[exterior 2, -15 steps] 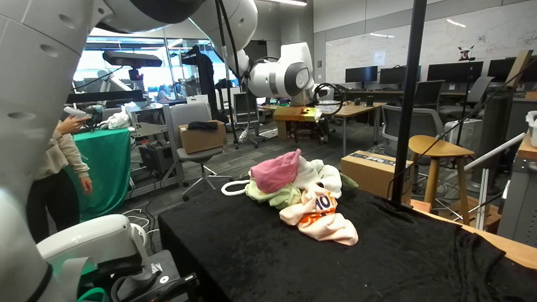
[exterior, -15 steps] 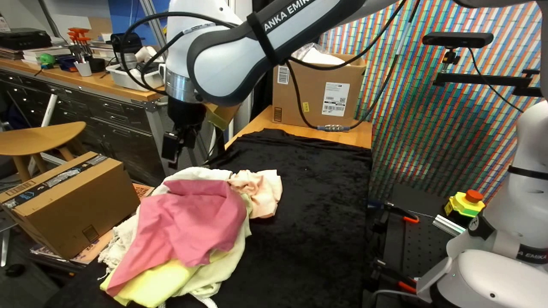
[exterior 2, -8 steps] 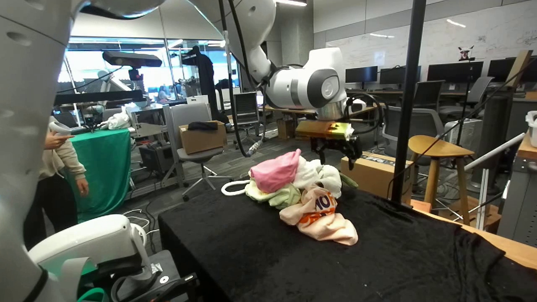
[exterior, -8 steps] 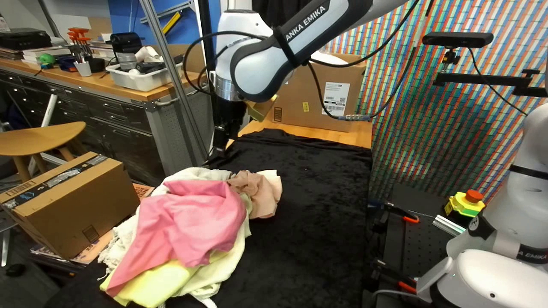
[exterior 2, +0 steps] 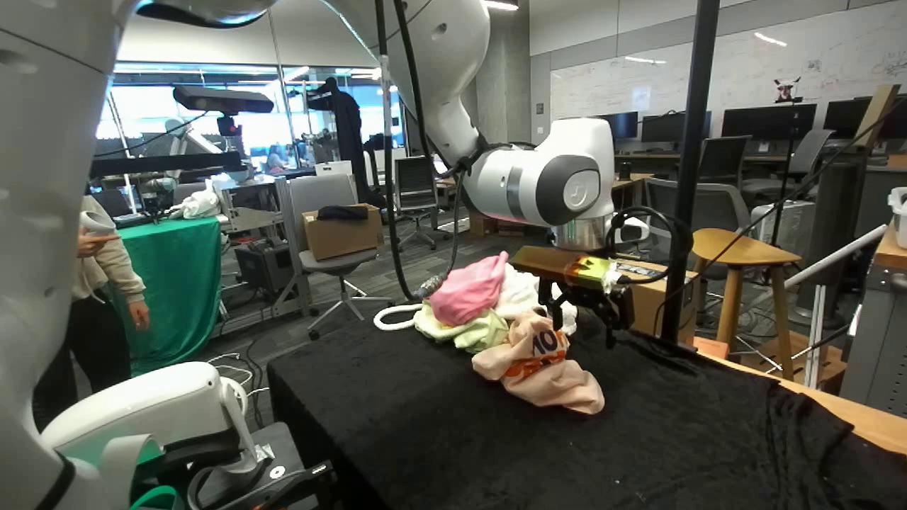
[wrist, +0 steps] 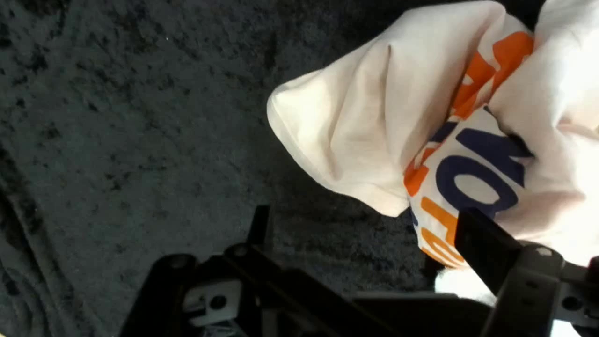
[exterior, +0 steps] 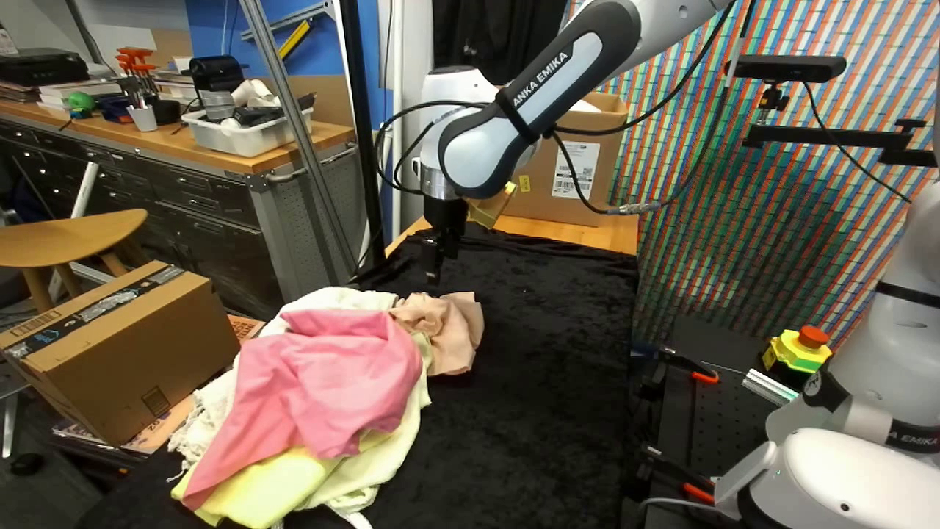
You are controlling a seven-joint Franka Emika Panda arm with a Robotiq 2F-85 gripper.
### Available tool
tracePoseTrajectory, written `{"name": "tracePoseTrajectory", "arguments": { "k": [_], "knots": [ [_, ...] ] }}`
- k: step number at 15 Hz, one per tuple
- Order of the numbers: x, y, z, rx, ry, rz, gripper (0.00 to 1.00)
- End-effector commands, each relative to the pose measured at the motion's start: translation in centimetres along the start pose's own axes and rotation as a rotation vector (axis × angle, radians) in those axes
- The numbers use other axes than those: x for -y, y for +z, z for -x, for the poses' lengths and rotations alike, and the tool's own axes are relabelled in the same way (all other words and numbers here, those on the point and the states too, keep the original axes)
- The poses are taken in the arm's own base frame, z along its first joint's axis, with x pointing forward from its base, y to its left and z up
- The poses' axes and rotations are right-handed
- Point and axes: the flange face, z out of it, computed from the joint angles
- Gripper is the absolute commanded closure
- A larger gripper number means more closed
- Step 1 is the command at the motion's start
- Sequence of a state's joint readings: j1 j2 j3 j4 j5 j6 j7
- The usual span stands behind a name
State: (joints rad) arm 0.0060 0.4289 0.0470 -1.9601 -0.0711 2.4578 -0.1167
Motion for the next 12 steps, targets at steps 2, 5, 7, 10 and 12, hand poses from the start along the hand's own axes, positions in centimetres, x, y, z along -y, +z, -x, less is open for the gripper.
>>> {"name": "tracePoseTrajectory", "arguments": {
  "k": [2,5,7,10,12],
  "knots": [
    [0.1,0.0,1.6,0.008,0.001,-0.021,0.00],
    [0.6,0.1,2.4,0.029,-0.030,-0.070,0.00],
    [1.1,-0.3,3.0,0.048,-0.096,-0.129,0.00],
    [1.5,-0.8,4.2,0.129,-0.229,-0.217,0.00],
    [1.7,-1.2,5.0,0.186,-0.302,-0.243,0.00]
  ]
}}
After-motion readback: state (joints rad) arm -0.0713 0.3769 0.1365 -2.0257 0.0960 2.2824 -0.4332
